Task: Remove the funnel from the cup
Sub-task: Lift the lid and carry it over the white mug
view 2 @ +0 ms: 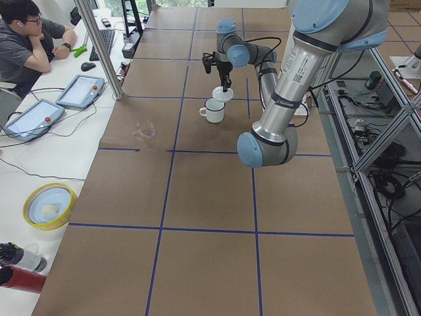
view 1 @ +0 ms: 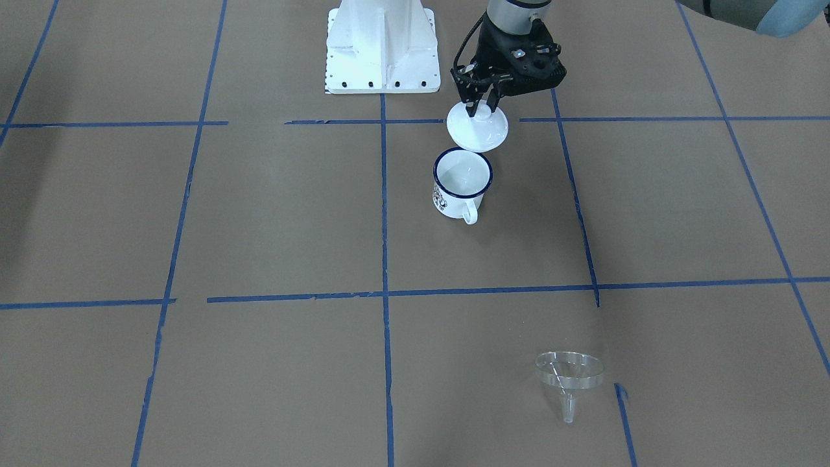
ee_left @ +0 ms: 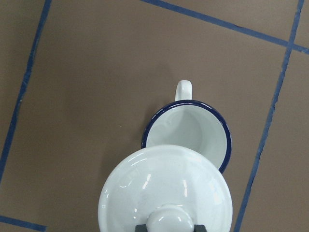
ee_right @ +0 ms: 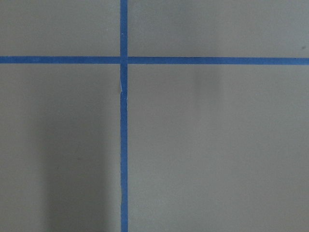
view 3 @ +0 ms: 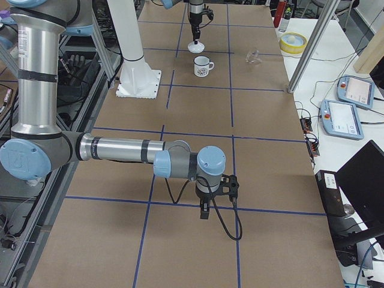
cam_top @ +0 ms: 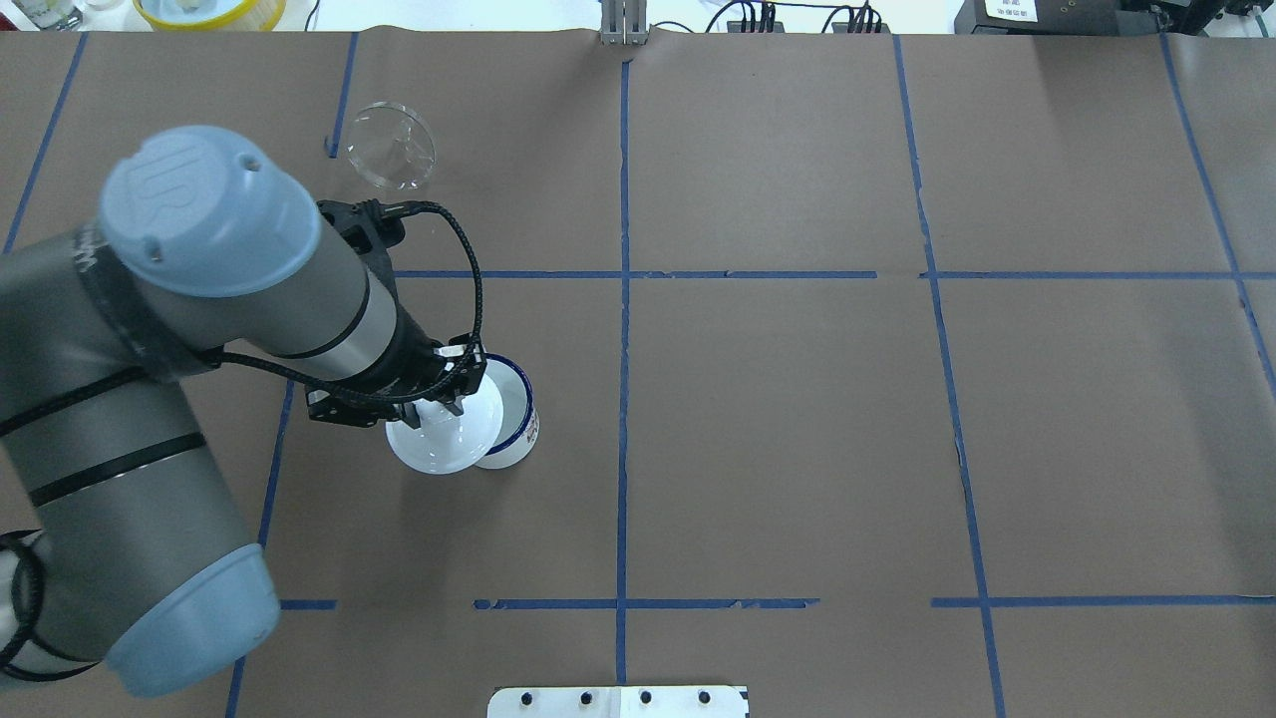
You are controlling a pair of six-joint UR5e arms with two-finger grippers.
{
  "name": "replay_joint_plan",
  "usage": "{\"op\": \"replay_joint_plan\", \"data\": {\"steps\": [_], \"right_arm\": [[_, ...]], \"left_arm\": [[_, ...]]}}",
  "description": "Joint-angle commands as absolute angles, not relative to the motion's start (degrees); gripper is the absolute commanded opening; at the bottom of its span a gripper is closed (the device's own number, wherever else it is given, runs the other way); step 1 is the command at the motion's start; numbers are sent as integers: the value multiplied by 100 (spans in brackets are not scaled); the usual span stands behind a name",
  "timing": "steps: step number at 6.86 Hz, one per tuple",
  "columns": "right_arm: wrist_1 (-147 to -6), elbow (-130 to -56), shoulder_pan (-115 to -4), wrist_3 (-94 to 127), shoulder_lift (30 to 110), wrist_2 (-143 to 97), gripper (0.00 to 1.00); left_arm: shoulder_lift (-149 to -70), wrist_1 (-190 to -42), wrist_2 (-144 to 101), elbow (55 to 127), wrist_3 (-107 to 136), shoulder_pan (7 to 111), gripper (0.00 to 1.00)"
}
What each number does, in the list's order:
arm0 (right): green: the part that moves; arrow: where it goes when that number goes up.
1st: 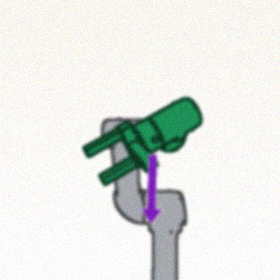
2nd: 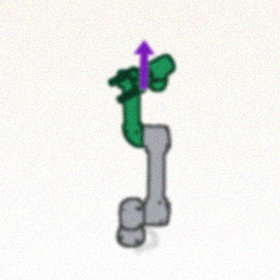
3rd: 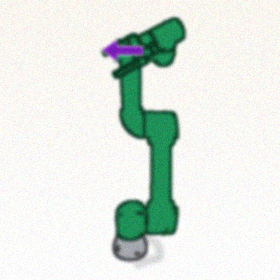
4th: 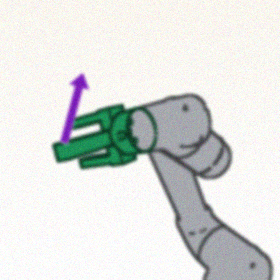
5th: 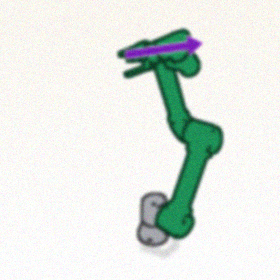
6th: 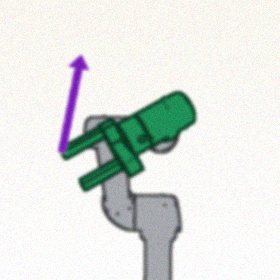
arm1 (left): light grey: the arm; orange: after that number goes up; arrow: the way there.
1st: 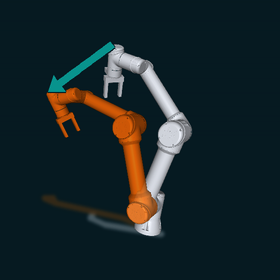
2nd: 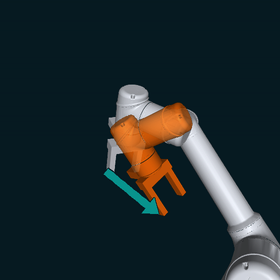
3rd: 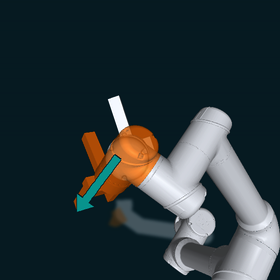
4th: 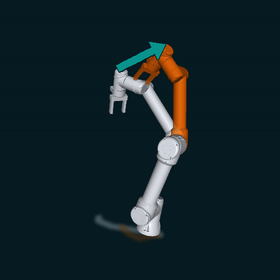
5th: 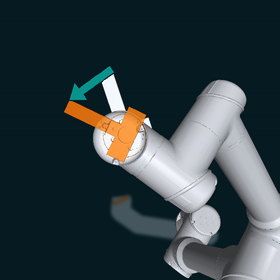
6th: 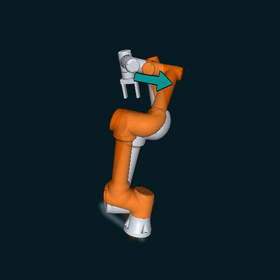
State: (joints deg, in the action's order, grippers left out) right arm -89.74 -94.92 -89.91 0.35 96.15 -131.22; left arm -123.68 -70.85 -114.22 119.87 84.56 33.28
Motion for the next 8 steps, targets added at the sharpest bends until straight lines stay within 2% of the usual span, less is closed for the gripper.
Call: {"op": "replay_joint_plan", "data": {"steps": [1,3,8], "right_arm": [[-8974,-9492,-8991,35,9615,-13122,100],[-8974,-9483,-8991,35,9615,-13122,100],[-8974,-9492,-8991,35,9615,-13122,100]], "left_arm": [[-12542,-7494,-11400,11332,8586,3322,0],[-12516,-7725,-11382,11101,8578,3322,0],[-12480,-7778,-11382,11048,8561,3322,0]]}}
